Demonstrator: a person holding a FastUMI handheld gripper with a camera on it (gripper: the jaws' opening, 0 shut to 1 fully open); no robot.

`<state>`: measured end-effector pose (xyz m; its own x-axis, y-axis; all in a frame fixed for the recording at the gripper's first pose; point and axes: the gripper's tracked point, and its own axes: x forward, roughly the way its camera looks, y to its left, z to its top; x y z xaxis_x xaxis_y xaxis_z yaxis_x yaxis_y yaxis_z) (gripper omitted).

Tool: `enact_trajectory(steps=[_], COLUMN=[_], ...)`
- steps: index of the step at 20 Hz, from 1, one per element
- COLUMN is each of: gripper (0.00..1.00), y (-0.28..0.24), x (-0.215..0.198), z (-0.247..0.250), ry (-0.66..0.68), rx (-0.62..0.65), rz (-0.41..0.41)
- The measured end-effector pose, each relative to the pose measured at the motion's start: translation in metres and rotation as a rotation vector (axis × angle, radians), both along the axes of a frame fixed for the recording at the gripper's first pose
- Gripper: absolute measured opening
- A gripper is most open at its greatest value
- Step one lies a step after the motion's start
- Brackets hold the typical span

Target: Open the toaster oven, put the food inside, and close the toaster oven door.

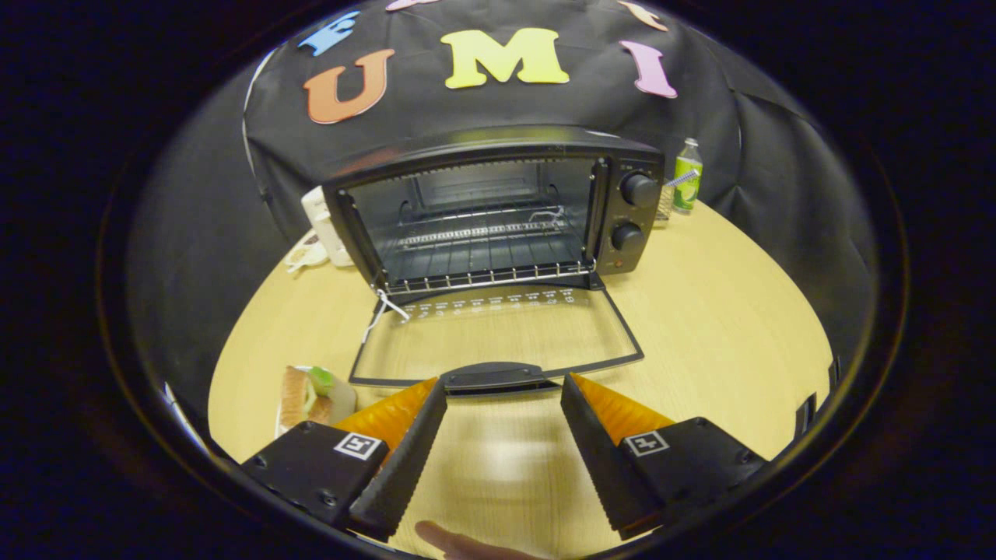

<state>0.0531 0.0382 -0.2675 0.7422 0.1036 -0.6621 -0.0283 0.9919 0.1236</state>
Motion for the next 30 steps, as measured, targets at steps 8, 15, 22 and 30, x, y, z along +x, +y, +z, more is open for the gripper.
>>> enact_trajectory(steps=[8, 15, 22, 30], gripper=[0.92, 0.88, 0.80, 0.62], y=[0.051, 0.094, 0.109, 0.116], x=[-0.037, -0.060, -0.059, -0.054], z=[0.033, 0.030, 0.019, 0.009], ry=[0.205, 0.352, 0.428, 0.440], rx=[0.380, 0.511, 0.572, 0.599], rz=[0.200, 0.403, 0.402, 0.386])
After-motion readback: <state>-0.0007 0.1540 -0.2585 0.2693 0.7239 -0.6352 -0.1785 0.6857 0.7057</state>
